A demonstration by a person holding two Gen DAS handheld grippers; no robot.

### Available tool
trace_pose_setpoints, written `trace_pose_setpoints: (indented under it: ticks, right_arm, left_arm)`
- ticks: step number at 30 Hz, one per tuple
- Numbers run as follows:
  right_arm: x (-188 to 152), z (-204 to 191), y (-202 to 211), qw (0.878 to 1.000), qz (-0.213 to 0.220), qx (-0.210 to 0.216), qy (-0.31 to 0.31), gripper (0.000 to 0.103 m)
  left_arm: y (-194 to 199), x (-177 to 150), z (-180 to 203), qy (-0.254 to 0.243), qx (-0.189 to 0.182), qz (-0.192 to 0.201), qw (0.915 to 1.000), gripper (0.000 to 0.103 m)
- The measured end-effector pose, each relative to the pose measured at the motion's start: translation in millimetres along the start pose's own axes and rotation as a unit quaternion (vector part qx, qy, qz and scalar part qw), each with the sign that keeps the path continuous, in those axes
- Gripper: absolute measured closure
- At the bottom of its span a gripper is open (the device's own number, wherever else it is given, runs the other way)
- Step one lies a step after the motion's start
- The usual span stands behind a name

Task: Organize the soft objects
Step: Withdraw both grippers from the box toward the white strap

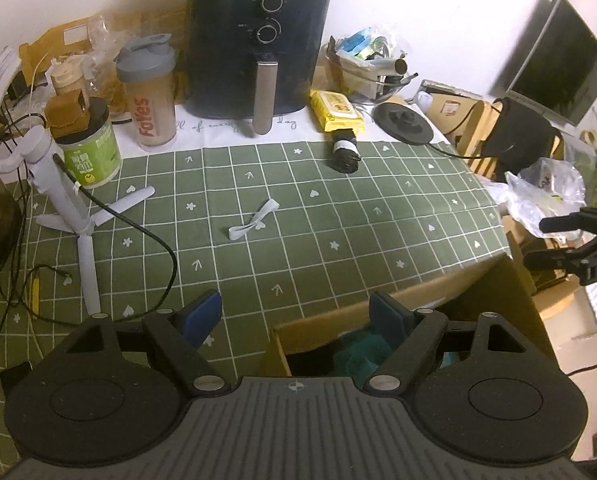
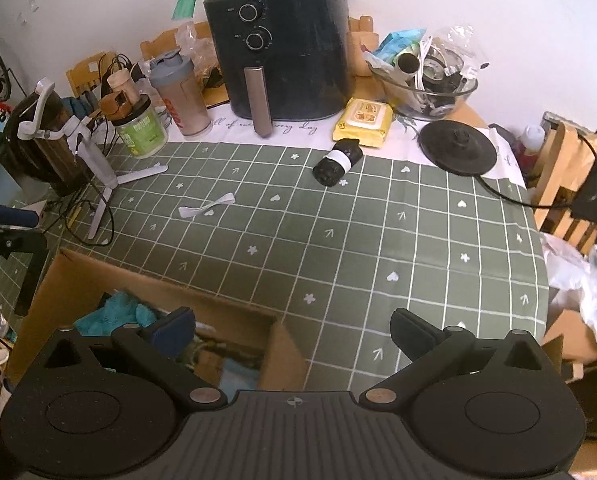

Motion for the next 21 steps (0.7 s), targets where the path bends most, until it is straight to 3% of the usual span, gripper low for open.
trace_pose_setpoints:
  ticks: [12, 18, 21]
  right_arm:
    - [15.0, 35.3, -15.9, 1.000, 0.004, 0.016, -0.017, 0.000]
    - [14.8, 41.2, -28.9, 1.000, -0.002, 0.024, -0.019, 0.000]
    - [14.7, 44.4, -32.7, 0.999, -0.004, 0.029, -0.025, 0.000]
  left_arm:
    - [-21.1, 18.6, -1.7, -0.020, 0.009, 0.002, 0.9998, 0.022]
    - [-33.6, 29.1, 3.1, -0.053, 0.009, 0.011, 0.9985, 0.023]
    - [-43.0, 36.0, 4.1, -0.063, 0.008, 0.012, 0.9979, 0.028]
Point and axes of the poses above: each gripper's, at about its wrist camera, not at the fingertips, and y roughly against the way its jaws point, z to its right, x to its top, the point moved 3 cm from there along -y, roughly the way its jaws point, and after that the axes turned 8 degrees about x, right-handed, at the moved point
